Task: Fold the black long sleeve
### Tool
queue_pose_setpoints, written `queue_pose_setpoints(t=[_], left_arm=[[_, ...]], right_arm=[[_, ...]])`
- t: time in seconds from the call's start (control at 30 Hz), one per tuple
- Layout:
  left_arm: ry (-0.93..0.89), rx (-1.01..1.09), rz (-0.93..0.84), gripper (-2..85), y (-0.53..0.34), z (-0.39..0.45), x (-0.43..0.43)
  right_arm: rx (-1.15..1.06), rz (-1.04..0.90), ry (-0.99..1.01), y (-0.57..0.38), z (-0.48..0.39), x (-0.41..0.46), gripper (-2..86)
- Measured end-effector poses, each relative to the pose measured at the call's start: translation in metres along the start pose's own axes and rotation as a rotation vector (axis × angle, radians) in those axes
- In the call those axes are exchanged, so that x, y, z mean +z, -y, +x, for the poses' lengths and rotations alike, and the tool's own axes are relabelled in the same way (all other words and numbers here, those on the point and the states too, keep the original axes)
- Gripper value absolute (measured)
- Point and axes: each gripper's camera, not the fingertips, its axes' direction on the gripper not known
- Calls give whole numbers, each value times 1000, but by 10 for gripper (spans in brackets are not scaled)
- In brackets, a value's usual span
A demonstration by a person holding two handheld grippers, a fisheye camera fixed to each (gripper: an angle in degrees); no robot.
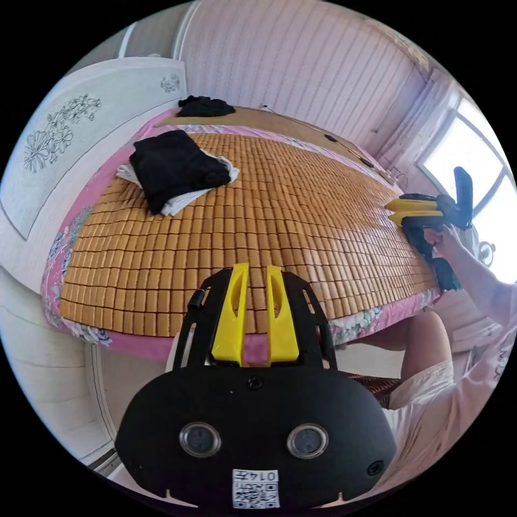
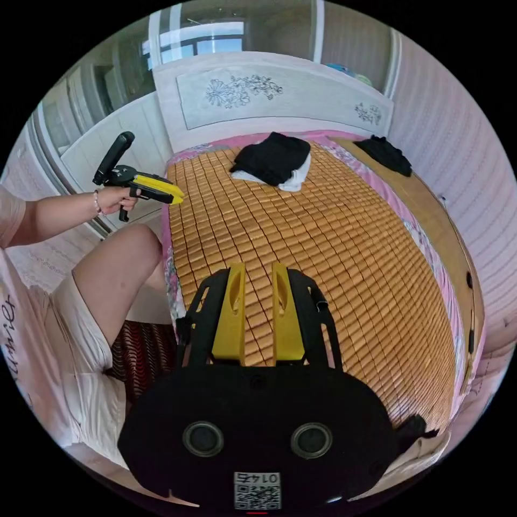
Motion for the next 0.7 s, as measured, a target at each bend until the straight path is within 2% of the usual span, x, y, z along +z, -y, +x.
queue_pose_setpoints(t=[0.13,0.2,0.33,0.57,0.63,0.7], left_arm=[[61,-66,51,63,11,-59,1],[91,-15,79,64,21,-75,6],[223,40,12,75,55,-108,28],[194,-88,18,91,86,-169,52],[167,-100,-39,90,90,-183,69],[109,-110,-11,73,91,-193,69]], right_arm=[[-75,-37,53,89,-5,51,83],[-104,-62,41,123,-5,74,84],[-103,-113,78,196,2,126,80],[-138,-118,-3,291,-6,207,74],[-123,-168,-30,315,-7,246,100],[-74,-215,-37,328,-5,273,130]])
